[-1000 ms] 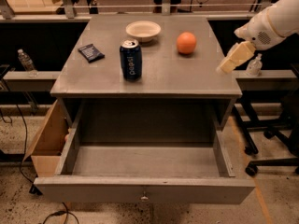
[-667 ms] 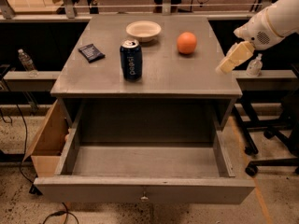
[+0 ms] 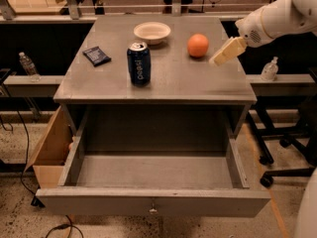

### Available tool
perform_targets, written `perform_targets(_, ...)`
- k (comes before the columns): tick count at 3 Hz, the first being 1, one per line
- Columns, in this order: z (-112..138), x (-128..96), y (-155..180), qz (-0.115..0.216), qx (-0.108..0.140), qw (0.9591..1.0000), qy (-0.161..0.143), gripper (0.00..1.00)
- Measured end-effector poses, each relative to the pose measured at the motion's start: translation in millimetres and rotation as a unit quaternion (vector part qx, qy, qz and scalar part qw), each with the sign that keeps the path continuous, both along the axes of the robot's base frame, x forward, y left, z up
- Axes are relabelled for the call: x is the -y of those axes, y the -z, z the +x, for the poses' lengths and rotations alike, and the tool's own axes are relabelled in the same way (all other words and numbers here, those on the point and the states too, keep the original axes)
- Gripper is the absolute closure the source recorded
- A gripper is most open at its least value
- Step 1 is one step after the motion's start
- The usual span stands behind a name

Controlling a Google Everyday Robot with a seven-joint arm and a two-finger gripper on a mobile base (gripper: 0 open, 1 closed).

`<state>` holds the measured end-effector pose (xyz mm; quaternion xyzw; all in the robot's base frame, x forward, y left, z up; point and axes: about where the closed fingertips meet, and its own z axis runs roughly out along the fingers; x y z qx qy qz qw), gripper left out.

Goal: Place orange into top drawer

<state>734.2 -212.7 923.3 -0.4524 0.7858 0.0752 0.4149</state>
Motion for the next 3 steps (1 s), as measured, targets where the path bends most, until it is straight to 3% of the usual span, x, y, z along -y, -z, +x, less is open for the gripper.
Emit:
perform_targets(1, 36, -24, -2, 0.011, 0.033, 0.9994, 0.009, 0.0)
perform_targets(3, 74, -59, 18, 0.023, 0.033, 0.9985, 0.038, 0.0)
